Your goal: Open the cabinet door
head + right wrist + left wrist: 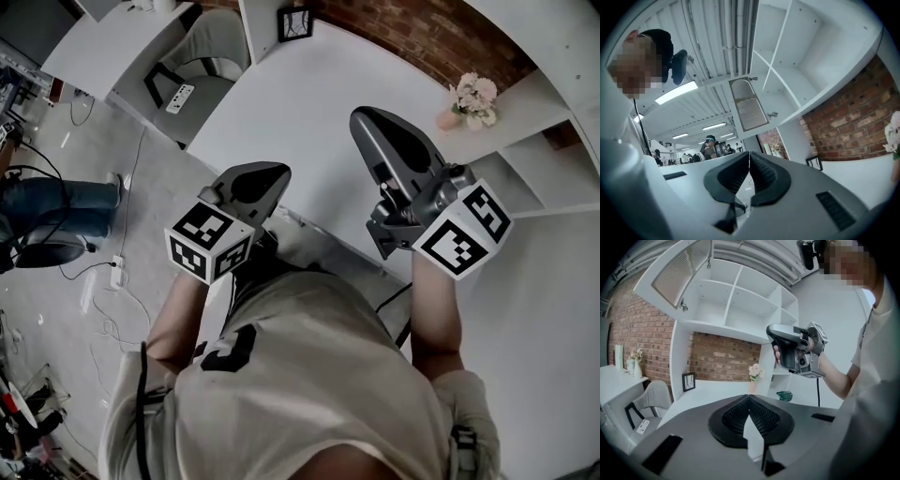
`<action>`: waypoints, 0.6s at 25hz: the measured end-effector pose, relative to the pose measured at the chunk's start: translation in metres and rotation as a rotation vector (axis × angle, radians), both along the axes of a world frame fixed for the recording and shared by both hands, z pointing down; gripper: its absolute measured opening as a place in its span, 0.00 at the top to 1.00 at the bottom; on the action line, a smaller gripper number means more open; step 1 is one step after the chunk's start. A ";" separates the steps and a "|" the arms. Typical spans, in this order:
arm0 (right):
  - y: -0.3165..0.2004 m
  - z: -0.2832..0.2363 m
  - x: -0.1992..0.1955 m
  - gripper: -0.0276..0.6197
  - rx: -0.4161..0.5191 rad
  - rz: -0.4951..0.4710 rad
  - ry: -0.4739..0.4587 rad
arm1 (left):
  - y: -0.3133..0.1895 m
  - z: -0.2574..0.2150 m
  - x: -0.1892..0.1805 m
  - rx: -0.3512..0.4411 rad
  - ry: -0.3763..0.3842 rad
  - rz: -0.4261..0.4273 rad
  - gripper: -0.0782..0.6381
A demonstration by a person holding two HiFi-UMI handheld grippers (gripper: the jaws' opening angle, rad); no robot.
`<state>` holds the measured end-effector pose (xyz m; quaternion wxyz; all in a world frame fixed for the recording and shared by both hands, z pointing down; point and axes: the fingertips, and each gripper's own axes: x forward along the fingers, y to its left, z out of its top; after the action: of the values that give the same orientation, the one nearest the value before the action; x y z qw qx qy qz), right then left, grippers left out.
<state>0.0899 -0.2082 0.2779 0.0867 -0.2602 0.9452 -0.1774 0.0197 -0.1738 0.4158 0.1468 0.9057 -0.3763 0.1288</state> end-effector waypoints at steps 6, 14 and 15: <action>0.027 0.032 0.043 0.91 -0.109 0.088 -0.043 | 0.028 0.009 0.024 -0.033 0.000 0.032 0.87; 0.047 0.080 0.038 0.91 -0.240 0.119 -0.024 | 0.039 0.007 -0.004 -0.040 -0.010 0.015 0.87; 0.050 0.084 0.031 0.91 -0.250 0.116 -0.010 | 0.039 0.005 -0.013 -0.036 -0.009 0.014 0.87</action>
<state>0.1210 -0.1587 0.3622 0.0683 -0.3221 0.8986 -0.2899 0.0070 -0.1351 0.4209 0.1606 0.9049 -0.3683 0.1408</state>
